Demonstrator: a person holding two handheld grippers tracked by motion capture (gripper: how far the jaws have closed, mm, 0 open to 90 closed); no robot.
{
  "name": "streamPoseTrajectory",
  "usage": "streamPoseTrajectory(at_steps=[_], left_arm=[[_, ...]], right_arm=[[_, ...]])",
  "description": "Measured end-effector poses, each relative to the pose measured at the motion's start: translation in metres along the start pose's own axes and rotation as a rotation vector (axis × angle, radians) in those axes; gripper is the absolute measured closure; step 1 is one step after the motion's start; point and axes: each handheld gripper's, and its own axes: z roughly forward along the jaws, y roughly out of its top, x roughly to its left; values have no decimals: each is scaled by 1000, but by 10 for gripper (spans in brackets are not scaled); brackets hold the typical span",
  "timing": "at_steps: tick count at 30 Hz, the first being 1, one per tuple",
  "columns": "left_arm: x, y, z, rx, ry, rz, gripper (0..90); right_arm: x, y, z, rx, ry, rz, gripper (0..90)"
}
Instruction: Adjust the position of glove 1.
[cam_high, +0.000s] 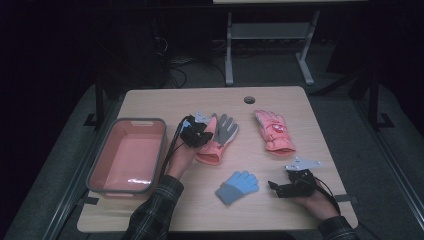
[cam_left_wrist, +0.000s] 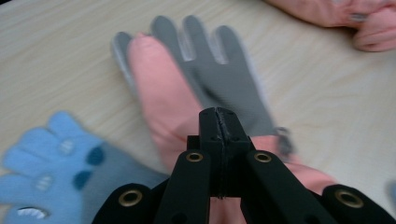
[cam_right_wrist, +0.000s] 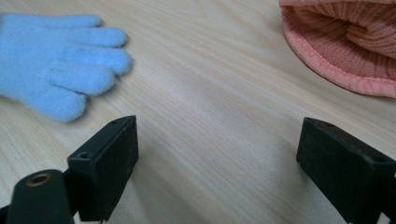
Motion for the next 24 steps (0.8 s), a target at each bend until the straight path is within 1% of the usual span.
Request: streamPoseTrajectory(at_steps=[1,2,3,4,5,6,7,8,10,12,14,15,17,19,21,24], left_arm=[[1,0,2,-5,-1,-8,895],[3,0,4,2,19,-4,895],[4,0,6,3,27,-8,894],[6,0,7,0,21,-16,895],[7,0,9,0,35,-25,895],[8,1,10,4,53,-23,895],[11,1,9,6,59,-20,895],[12,1,10,-3,60,-35,895],[15,1,10,2,93,-40,895],[20,-1,13,16,112,-51,895],[24,-4,18,32,95,-64,895],[25,-6,20,44,98,-63,895],[27,-7,23,54,80,-66,894],[26,-7,25,56,73,-61,895],[24,-6,26,46,45,-74,895],[18,-4,30,42,26,-70,895]], right_arm=[[0,0,0,0,0,0,122],[0,0,0,0,1,-1,122],[0,0,0,1,2,-1,122],[0,0,0,1,1,-1,122],[0,0,0,1,2,-1,122],[0,0,0,1,2,-1,122],[0,0,0,2,2,1,122],[0,0,0,1,1,1,122],[0,0,0,0,2,-1,122],[0,0,0,2,2,2,122],[0,0,0,2,3,1,122],[0,0,0,2,2,1,122],[0,0,0,2,3,1,122],[0,0,0,2,3,1,122],[0,0,0,2,3,1,122],[0,0,0,2,3,1,122]])
